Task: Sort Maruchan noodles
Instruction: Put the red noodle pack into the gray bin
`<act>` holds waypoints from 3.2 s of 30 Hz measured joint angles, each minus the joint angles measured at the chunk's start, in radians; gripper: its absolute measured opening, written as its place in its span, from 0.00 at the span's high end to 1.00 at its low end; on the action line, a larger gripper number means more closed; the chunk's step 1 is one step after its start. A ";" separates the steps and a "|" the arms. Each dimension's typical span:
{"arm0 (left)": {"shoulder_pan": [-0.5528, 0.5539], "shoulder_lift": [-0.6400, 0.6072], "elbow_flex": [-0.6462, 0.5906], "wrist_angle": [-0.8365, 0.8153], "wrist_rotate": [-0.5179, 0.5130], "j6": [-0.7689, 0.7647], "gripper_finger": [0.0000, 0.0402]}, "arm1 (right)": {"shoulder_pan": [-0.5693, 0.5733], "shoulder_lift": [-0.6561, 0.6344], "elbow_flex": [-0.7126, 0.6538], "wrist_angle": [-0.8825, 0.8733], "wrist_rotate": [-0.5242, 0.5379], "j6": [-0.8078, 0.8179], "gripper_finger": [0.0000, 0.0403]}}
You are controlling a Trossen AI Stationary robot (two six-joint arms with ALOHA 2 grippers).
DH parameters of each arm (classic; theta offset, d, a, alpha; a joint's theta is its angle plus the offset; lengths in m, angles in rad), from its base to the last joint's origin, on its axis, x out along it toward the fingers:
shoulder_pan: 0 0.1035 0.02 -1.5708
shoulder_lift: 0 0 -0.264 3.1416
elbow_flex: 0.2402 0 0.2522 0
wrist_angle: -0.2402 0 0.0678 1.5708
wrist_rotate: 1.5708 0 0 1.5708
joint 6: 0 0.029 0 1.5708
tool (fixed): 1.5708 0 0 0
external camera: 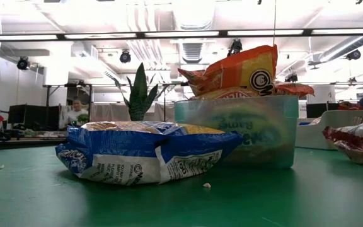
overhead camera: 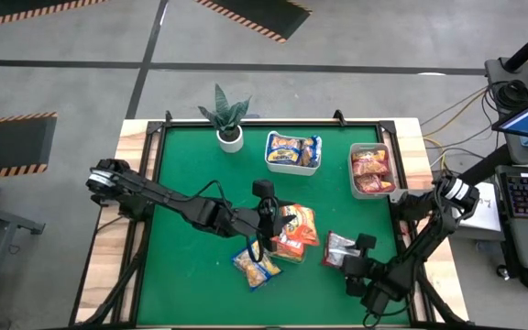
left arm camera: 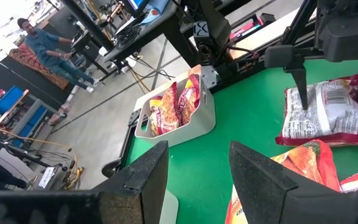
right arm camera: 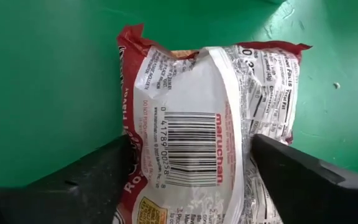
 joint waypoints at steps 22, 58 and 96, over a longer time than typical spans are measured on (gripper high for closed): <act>0.001 0.000 0.000 0.000 0.000 0.000 0.62 | 0.000 -0.009 0.014 -0.005 -0.007 -0.066 0.66; 0.001 0.000 0.000 0.000 0.000 0.000 0.62 | 0.000 -0.380 0.012 -0.049 0.168 0.109 0.89; 0.002 0.000 0.000 0.030 0.000 0.011 0.62 | -0.767 -0.870 0.015 -0.369 0.332 -0.074 0.89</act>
